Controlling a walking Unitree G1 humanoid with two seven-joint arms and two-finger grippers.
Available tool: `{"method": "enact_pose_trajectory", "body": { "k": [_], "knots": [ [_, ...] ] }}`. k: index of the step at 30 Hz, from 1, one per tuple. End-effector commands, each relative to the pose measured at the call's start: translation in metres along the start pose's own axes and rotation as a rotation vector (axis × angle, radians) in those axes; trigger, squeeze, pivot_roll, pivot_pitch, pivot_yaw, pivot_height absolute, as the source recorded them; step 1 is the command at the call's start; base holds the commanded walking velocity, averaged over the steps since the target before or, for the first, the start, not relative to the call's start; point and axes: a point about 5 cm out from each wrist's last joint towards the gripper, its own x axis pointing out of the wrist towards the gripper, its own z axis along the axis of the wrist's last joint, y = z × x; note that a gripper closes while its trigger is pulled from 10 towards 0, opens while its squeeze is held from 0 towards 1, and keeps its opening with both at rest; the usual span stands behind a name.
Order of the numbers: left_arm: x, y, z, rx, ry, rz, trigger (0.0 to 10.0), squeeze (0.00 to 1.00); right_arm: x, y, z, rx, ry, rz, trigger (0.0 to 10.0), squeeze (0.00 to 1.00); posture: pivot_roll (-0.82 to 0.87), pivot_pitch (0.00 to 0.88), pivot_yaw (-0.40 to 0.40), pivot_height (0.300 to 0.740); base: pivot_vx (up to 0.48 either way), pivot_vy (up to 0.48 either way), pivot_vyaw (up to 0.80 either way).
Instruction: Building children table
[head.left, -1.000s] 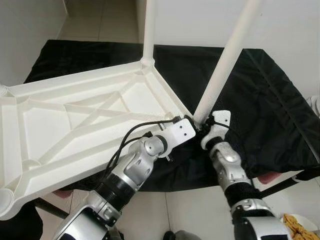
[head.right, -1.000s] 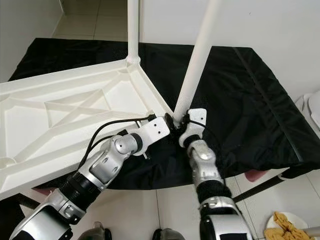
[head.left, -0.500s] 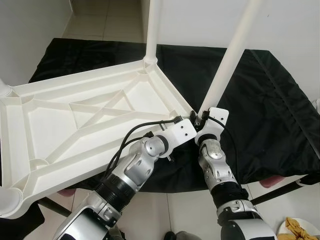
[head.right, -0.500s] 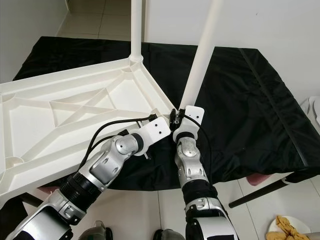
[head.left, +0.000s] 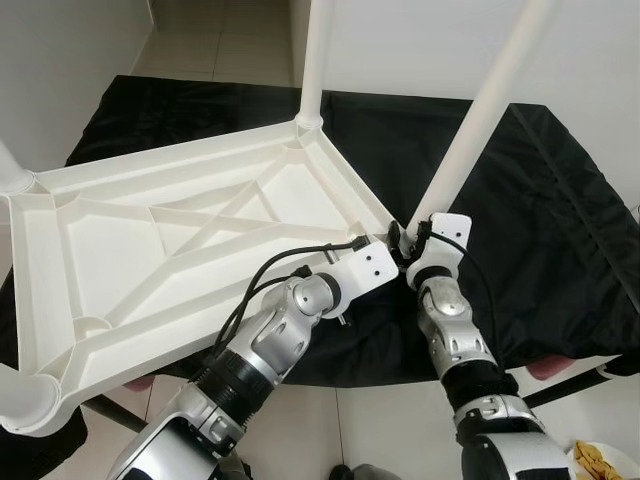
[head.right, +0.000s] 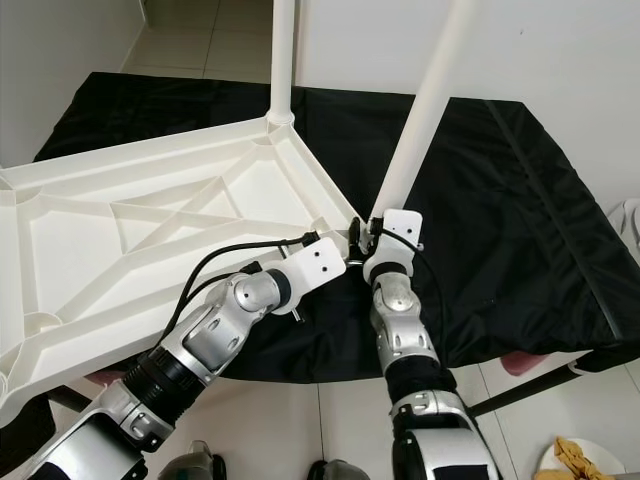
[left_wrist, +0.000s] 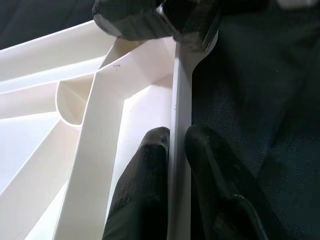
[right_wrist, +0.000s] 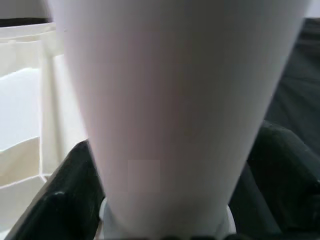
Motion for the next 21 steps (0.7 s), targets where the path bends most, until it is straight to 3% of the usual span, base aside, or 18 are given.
{"method": "enact_pose_trajectory", "body": {
  "k": [1, 6, 9, 11, 15, 21],
  "knots": [
    [0.004, -0.013, -0.013, -0.023, 0.055, -0.063, 10.0, 0.0, -0.003, -0.017, -0.007, 0.025, 0.032, 0.033, 10.0, 0.0, 0.07, 0.024, -0.072, 0.74, 0.0, 0.0, 0.0],
    [0.004, -0.013, -0.013, -0.019, 0.053, -0.066, 10.0, 0.0, -0.005, -0.017, 0.003, 0.016, -0.013, 0.364, 10.0, 0.0, 0.07, 0.025, -0.066, 0.74, 0.0, 0.0, 0.0],
    [0.004, -0.013, -0.013, -0.019, 0.053, -0.066, 10.0, 0.0, -0.005, -0.017, 0.003, 0.016, -0.013, 0.364, 10.0, 0.0, 0.07, 0.025, -0.066, 0.74, 0.0, 0.0, 0.0],
    [0.003, -0.014, -0.013, -0.018, 0.053, -0.067, 10.0, 0.0, -0.009, -0.014, 0.001, -0.007, -0.01, 0.48, 10.0, 0.0, 0.07, 0.027, -0.063, 0.74, 0.0, 0.0, 0.0],
    [0.003, -0.014, -0.013, -0.016, 0.055, -0.067, 10.0, 0.0, -0.013, -0.013, -0.006, -0.022, 0.026, 0.598, 10.0, 0.0, 0.08, 0.029, -0.062, 0.74, 0.0, 0.0, 0.0],
    [0.002, -0.013, -0.013, -0.017, 0.056, -0.064, 10.0, 0.0, -0.018, -0.018, -0.021, -0.023, 0.102, 0.659, 10.0, 0.0, 0.08, 0.033, -0.061, 0.74, 0.0, 0.0, 0.0]
  ]
}}
